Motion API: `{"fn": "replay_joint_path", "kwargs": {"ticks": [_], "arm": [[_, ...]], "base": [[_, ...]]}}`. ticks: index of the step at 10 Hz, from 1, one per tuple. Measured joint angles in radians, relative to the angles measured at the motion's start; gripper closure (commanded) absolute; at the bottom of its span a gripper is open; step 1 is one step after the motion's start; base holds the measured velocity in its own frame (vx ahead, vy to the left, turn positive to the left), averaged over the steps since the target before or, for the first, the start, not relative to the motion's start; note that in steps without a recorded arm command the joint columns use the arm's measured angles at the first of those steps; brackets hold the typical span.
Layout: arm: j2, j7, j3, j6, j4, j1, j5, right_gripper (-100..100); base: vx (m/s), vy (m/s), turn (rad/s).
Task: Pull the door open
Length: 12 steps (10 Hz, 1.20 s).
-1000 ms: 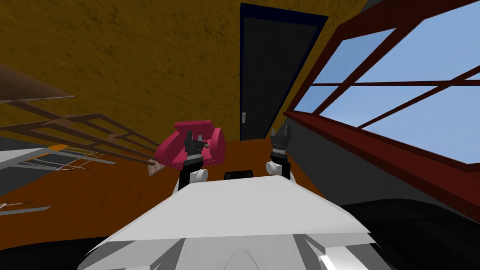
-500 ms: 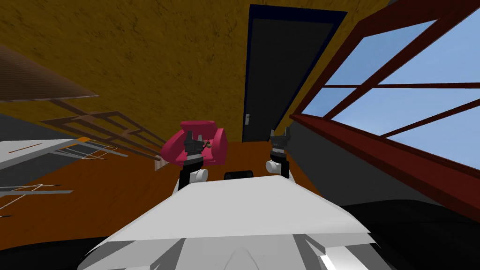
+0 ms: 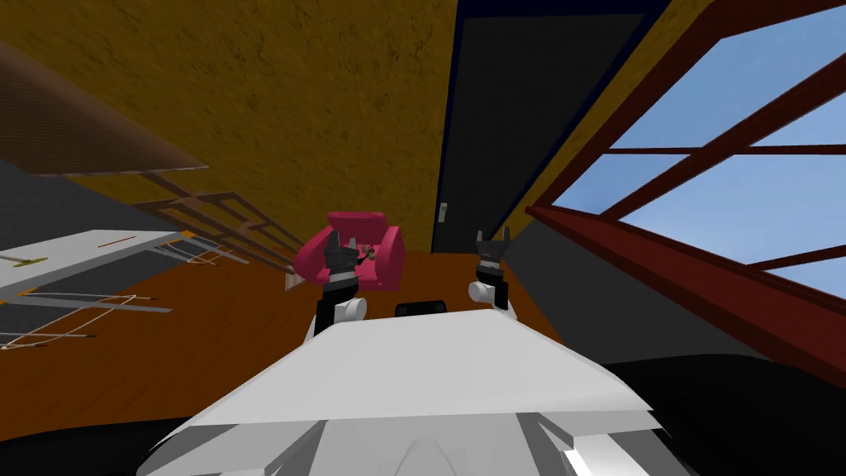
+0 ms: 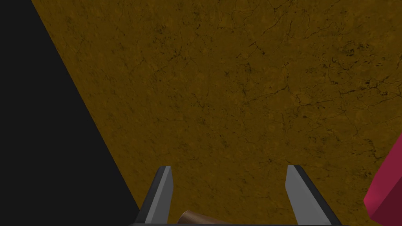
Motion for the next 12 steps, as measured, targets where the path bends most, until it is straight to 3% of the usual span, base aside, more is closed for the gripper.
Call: {"fn": "replay_joint_path", "kwargs": {"ticks": [10,12], "arm": [[-0.023,-0.107,-0.064,0.012,0.198,-0.098,-0.23,-100],[-0.019,-0.125,-0.074,0.016,0.233,-0.116,-0.275,-100]], "base": [[0.081,-0.063,0.19],[0.068,-0.08,0.182]]}}
